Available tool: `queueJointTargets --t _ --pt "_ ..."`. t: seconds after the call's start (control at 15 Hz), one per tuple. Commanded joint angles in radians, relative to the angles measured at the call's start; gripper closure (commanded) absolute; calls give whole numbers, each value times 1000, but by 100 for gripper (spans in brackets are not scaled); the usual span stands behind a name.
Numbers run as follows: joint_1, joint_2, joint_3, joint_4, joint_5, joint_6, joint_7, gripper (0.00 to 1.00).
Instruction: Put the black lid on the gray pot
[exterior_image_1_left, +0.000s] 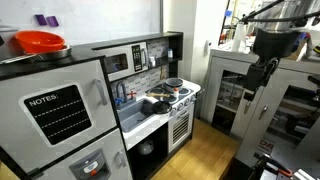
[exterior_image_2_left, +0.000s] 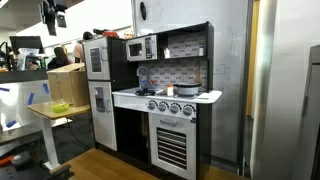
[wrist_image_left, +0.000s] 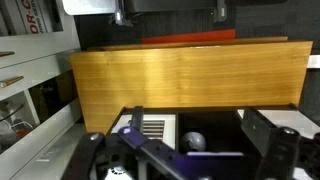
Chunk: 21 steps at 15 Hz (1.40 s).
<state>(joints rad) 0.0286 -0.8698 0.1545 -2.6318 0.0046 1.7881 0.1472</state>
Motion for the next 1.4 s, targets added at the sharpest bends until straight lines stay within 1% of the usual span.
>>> queueJointTargets --t 0.0,1.27,1.33 --pt "9 2 -7 2 -6 -2 6 0" --pt "9 2 -7 2 -6 -2 6 0" --pt "8 11 -14 2 -18 14 -14 0"
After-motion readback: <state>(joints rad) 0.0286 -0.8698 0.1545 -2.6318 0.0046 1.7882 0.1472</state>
